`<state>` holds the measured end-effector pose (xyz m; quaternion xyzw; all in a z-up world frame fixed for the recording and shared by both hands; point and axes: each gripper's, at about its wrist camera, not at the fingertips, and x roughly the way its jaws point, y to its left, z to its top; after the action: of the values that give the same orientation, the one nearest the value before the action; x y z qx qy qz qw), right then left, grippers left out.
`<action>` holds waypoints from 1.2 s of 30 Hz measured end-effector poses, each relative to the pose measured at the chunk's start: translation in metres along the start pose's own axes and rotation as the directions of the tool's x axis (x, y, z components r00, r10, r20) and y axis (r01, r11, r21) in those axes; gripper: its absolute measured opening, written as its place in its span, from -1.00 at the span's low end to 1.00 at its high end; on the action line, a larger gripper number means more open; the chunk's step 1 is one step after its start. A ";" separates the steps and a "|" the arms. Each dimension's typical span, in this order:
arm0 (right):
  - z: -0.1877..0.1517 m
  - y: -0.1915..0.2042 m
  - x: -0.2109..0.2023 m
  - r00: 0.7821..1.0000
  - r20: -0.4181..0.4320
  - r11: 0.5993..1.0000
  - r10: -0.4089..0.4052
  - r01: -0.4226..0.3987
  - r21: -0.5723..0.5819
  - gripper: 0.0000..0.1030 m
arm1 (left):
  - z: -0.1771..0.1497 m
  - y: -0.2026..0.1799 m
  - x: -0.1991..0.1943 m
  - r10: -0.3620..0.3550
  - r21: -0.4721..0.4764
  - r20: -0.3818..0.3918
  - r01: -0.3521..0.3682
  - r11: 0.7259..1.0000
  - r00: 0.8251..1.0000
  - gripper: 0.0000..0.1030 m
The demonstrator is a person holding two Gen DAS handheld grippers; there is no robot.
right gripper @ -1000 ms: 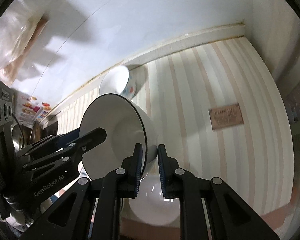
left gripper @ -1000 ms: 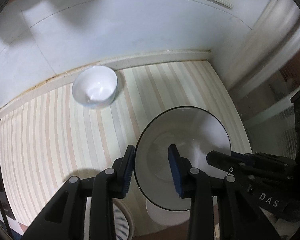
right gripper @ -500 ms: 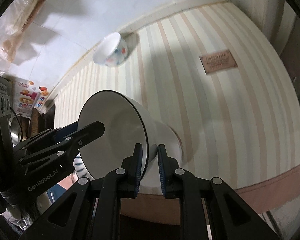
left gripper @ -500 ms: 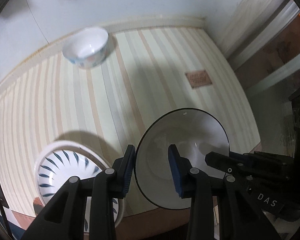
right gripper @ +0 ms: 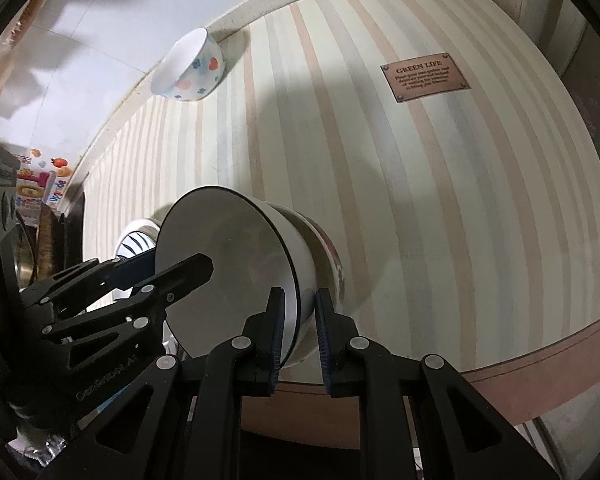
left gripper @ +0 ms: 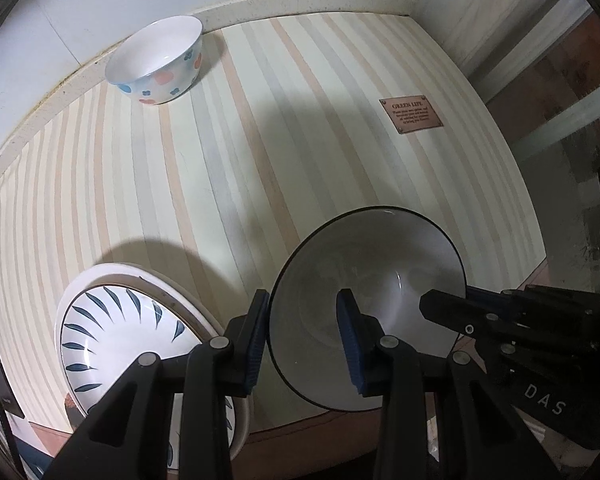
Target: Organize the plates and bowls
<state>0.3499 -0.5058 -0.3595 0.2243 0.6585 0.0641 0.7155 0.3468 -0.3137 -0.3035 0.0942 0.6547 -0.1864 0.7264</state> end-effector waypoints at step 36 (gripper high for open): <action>0.245 0.099 0.026 0.992 0.057 0.987 0.117 -0.109 -0.115 -0.04 | 0.165 0.212 0.005 -0.006 -0.455 0.095 0.049 0.889 0.995 -0.31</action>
<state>0.6113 -0.4656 -0.3358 0.2228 0.6168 0.1342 0.7429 0.5822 -0.1842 -0.3105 -0.0971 0.6477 -0.0417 0.7545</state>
